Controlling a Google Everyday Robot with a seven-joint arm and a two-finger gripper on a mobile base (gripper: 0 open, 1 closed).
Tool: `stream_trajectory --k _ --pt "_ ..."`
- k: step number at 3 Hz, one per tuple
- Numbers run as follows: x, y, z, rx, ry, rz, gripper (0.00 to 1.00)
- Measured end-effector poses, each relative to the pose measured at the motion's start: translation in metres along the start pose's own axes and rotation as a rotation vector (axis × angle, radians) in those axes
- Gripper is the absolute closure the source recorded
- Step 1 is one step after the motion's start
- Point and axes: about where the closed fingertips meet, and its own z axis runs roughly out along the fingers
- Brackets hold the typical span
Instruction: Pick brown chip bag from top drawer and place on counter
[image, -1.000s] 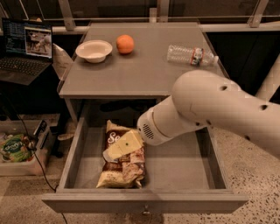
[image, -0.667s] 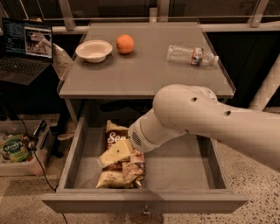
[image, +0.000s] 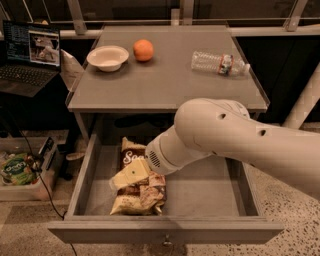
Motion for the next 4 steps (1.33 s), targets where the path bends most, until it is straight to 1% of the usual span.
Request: stream_trajectory --k 1,2,3,4 --pt "0.007 -0.020 0.026 0.000 -0.029 0.126 0.00" --pt "-0.003 -0.056 0.046 0.021 -0.092 0.292 0.00" --pt "-0.015 -0.085 0.068 0.024 -0.118 0.395 0.00" --pt "-0.002 -0.098 0.108 0.022 -0.050 0.464 0.00"
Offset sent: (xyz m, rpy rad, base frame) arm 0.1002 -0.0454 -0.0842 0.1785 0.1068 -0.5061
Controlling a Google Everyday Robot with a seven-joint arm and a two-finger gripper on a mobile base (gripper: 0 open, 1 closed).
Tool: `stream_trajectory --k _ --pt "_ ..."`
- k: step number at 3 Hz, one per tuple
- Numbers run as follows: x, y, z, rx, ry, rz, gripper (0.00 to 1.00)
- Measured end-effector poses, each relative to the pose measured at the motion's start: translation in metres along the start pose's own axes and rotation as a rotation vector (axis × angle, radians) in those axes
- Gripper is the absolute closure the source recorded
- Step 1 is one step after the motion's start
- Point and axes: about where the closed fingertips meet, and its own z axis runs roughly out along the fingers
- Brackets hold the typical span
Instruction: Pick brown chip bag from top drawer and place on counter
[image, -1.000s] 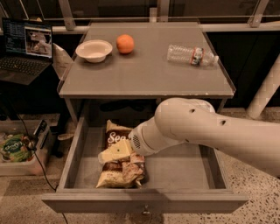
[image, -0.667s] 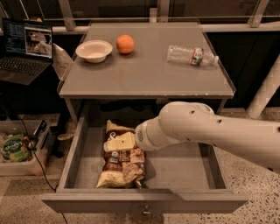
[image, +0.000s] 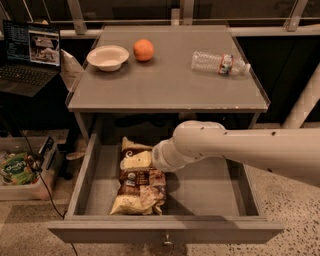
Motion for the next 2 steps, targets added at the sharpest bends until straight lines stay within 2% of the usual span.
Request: stream_trajectory --k 1,2 --pt "0.0173 -0.0023 0.0298 0.010 0.088 0.031 0.01" --pt "0.0173 -0.0022 0.0298 0.010 0.088 0.031 0.22"
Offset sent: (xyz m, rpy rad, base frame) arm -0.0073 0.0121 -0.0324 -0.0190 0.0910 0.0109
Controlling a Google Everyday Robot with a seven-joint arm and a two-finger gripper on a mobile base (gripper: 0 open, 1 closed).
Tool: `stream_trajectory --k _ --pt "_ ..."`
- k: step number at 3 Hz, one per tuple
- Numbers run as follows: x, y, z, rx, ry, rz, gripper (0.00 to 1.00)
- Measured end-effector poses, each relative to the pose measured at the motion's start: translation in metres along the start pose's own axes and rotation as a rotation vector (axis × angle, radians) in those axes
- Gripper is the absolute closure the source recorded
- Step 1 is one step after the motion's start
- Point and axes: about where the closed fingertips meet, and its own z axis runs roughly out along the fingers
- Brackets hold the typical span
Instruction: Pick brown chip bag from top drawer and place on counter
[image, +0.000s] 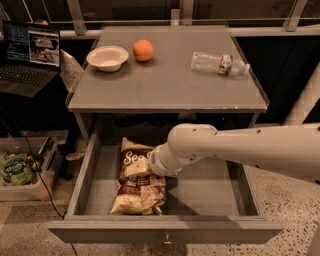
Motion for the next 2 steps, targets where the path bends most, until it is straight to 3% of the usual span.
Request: stream_trajectory --k 2 --pt "0.0000 0.0000 0.0000 0.000 0.000 0.000 0.68"
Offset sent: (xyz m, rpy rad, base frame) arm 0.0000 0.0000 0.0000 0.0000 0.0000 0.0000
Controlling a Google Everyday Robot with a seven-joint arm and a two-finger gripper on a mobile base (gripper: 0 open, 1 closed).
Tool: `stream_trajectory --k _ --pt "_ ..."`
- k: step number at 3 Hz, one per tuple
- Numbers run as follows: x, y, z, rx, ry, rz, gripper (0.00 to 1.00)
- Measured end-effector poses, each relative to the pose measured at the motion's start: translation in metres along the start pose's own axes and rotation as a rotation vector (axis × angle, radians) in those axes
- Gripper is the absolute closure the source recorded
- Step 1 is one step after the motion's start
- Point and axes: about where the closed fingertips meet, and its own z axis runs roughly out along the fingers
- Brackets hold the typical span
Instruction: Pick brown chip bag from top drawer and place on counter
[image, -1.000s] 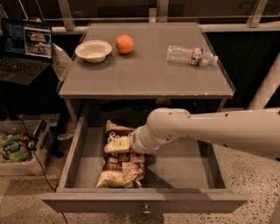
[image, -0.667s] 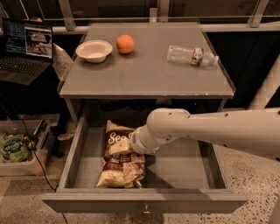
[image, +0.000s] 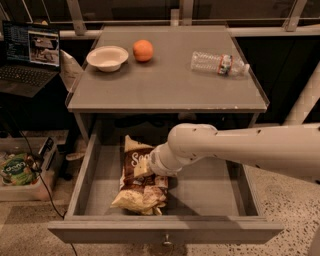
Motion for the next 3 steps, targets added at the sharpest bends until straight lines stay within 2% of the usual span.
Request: stream_trajectory --k 1,2,3 --pt "0.0000 0.0000 0.0000 0.000 0.000 0.000 0.92" --pt "0.0000 0.0000 0.0000 0.000 0.000 0.000 1.00" --pt "0.0000 0.0001 0.0000 0.000 0.000 0.000 1.00"
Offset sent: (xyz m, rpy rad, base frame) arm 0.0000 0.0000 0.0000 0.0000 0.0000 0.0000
